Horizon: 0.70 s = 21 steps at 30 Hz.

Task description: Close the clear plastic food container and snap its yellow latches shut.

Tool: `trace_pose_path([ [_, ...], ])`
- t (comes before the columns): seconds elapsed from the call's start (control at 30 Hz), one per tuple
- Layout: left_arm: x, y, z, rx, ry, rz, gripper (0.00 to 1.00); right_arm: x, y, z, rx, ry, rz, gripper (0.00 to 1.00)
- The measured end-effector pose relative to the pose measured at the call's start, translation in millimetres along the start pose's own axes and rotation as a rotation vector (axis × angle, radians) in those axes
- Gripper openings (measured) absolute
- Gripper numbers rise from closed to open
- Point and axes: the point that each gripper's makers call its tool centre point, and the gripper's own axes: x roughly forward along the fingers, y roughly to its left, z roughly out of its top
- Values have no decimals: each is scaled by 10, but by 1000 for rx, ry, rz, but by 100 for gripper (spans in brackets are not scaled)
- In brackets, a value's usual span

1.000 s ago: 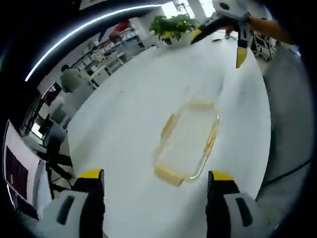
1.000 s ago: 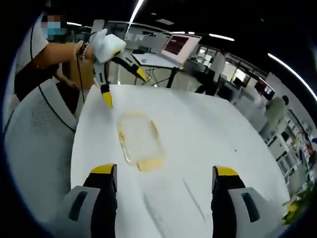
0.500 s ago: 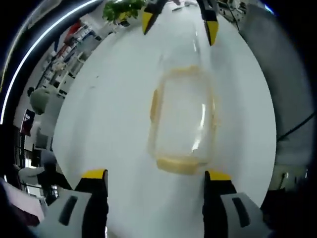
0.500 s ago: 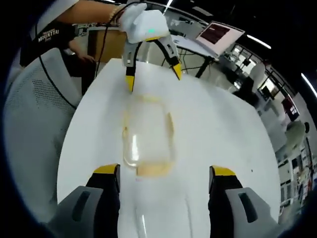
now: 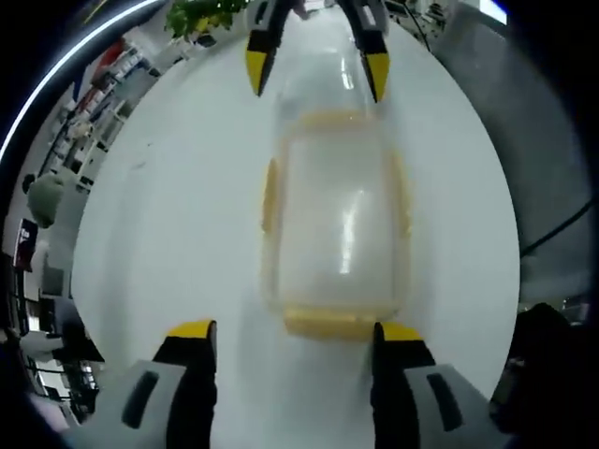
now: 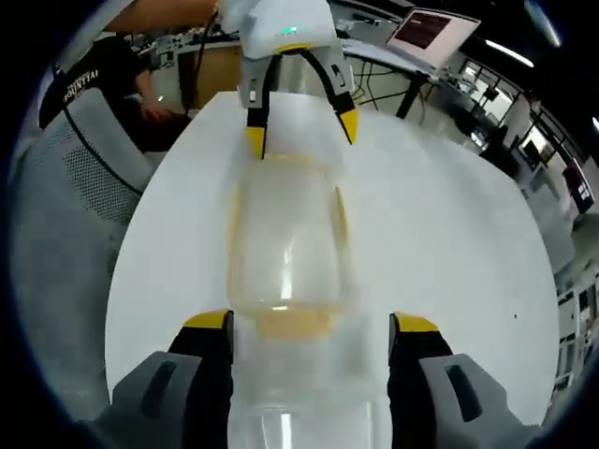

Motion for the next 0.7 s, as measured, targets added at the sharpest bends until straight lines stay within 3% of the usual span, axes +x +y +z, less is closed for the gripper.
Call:
trace_pose_path([
  [0.47, 54, -95, 14, -2, -9, -83, 51, 172, 40, -69, -24, 52, 94, 47],
  [0.7, 63, -170, 17, 11, -22, -146, 41, 183, 51, -76, -15, 64, 140, 45],
])
